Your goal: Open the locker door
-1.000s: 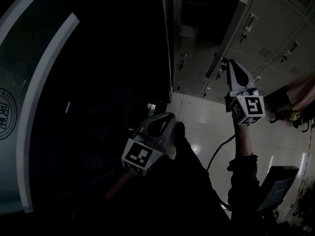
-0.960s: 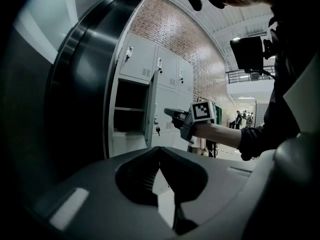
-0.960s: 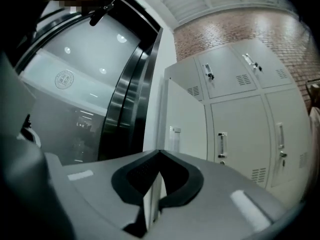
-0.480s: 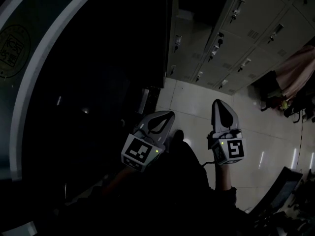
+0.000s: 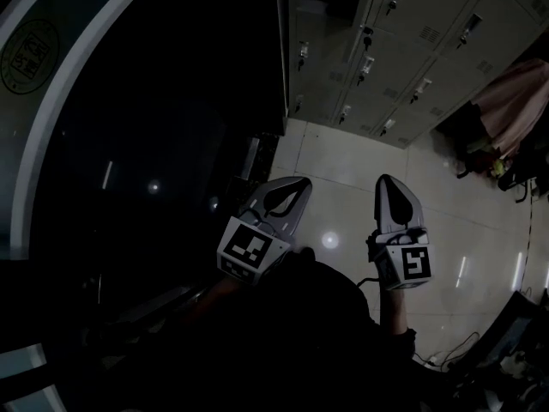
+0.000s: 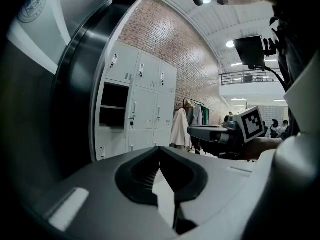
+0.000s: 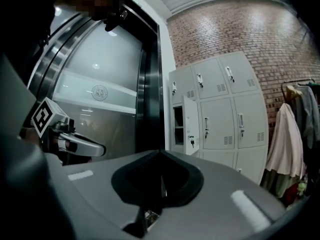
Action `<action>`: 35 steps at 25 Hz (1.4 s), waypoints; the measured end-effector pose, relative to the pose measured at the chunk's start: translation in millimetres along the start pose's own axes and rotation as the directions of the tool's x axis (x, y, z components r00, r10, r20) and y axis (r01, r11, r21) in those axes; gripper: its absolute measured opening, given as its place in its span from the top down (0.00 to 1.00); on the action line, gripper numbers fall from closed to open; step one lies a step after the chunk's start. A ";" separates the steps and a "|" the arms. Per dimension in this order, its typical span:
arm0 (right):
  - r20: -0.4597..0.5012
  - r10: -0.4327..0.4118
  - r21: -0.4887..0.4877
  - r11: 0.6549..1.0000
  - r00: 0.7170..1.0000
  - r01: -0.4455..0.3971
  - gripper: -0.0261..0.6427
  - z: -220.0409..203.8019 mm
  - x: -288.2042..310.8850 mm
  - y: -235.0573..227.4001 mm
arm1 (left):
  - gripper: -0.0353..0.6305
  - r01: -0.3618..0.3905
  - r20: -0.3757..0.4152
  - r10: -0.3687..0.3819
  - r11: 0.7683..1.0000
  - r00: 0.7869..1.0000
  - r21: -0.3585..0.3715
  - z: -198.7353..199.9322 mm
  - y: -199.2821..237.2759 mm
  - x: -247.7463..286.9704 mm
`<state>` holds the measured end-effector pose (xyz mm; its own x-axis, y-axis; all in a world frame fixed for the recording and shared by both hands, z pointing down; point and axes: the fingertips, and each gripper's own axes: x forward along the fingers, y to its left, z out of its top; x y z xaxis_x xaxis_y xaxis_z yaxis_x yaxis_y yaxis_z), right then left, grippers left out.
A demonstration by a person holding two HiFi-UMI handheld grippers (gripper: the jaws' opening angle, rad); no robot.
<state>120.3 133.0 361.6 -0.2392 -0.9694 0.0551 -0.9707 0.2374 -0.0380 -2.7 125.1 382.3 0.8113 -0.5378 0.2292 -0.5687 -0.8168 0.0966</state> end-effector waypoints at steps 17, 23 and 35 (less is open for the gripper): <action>0.048 0.001 -0.058 0.998 0.999 0.002 0.96 0.4 -73.2 -2.4 | 0.93 0.010 0.031 -0.010 1.000 0.999 0.020 -13.9 -85.5 -12.5; 0.049 0.008 -0.042 0.999 0.999 -0.006 0.96 0.0 -84.9 -5.0 | 0.93 0.005 0.031 -0.005 1.000 1.000 0.026 -13.6 -94.8 -15.0; 0.069 0.022 -0.044 0.999 0.997 -0.019 0.96 4.6 -93.0 -4.2 | 0.93 -0.012 0.036 0.011 0.999 0.999 0.033 -13.3 -101.6 -18.8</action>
<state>146.7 221.9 352.0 -0.2579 -0.9661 -0.0150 -0.9662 0.2579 0.0046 38.1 221.1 381.1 0.8094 -0.5537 0.1955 -0.5736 -0.8168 0.0614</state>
